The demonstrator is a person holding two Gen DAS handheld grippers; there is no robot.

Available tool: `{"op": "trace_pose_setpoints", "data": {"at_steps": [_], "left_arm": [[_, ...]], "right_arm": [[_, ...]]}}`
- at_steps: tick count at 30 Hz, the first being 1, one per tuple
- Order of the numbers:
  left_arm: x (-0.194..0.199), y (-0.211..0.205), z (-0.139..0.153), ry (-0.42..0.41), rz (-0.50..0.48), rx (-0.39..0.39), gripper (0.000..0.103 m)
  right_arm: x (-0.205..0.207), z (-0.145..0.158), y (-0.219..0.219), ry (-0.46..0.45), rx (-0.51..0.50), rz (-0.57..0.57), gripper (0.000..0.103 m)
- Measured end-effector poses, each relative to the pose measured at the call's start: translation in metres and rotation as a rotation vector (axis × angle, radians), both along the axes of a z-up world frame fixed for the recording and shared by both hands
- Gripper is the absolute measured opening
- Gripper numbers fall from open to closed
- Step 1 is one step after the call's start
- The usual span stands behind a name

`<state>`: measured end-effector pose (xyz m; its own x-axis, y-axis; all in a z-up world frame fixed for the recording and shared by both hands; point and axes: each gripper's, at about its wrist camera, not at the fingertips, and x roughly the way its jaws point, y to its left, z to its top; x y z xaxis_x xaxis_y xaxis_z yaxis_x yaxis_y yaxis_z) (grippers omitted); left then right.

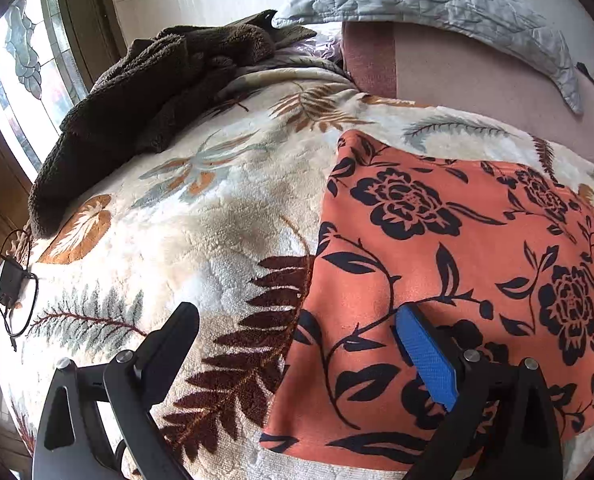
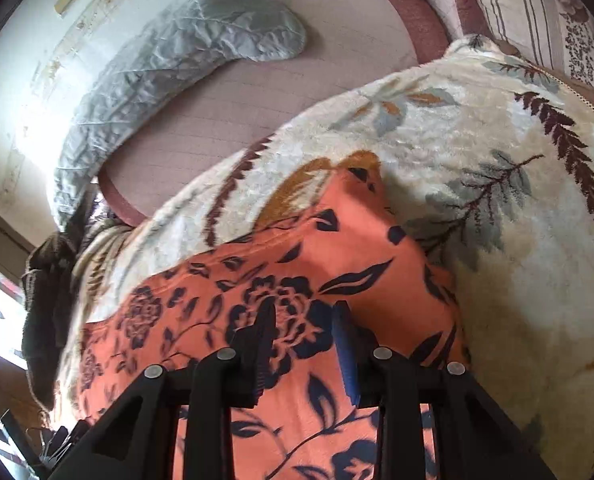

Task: Fold small clothes

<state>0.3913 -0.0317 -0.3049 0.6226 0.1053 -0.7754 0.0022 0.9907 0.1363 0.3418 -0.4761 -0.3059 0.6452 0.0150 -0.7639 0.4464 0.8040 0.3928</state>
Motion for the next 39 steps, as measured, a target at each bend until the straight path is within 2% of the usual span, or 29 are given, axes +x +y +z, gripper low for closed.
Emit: {"op": "trace_pose_setpoints", "data": {"at_steps": [2,5,11,13,14,15,20,25,31,33,36,39], "left_arm": [[0.0,-0.001,-0.003,0.002,-0.008,0.012,0.099],[0.0,-0.004,-0.001,-0.004,-0.017,0.033,0.099],[-0.009,0.004,0.008,0.004,0.004,-0.028,0.099],[-0.015,0.005,0.012,-0.006,0.009,-0.041,0.099],[-0.017,0.007,0.014,-0.008,0.011,-0.053,0.099],[-0.02,0.008,0.016,-0.005,0.013,-0.073,0.099],[-0.041,0.014,0.018,0.064,-0.001,-0.198,0.099],[-0.061,0.022,0.023,0.114,-0.008,-0.327,0.099],[-0.071,0.032,0.013,0.2,0.035,-0.452,0.099],[-0.073,0.033,0.006,0.225,0.042,-0.473,0.099],[-0.067,0.03,-0.007,0.304,0.043,-0.529,0.099],[-0.057,0.027,-0.01,0.294,0.041,-0.544,0.099]], "right_arm": [[0.002,-0.013,-0.013,-0.003,0.044,-0.018,0.033],[-0.001,-0.007,-0.016,-0.013,0.079,-0.028,0.033],[-0.032,0.014,-0.012,-0.06,0.134,-0.024,0.035],[-0.048,0.022,-0.01,-0.081,0.179,-0.016,0.058],[-0.056,0.026,-0.008,-0.098,0.203,-0.015,0.076],[-0.064,0.031,-0.007,-0.124,0.227,-0.016,0.078],[-0.095,0.041,0.006,-0.186,0.319,0.012,0.078],[-0.134,0.025,0.012,-0.203,0.48,0.002,0.078],[-0.16,-0.003,0.023,-0.141,0.6,-0.029,0.078],[-0.165,-0.015,0.025,-0.112,0.632,-0.053,0.078],[-0.164,-0.033,0.024,-0.063,0.665,-0.093,0.078],[-0.156,-0.043,0.019,-0.056,0.683,-0.131,0.078]]}}
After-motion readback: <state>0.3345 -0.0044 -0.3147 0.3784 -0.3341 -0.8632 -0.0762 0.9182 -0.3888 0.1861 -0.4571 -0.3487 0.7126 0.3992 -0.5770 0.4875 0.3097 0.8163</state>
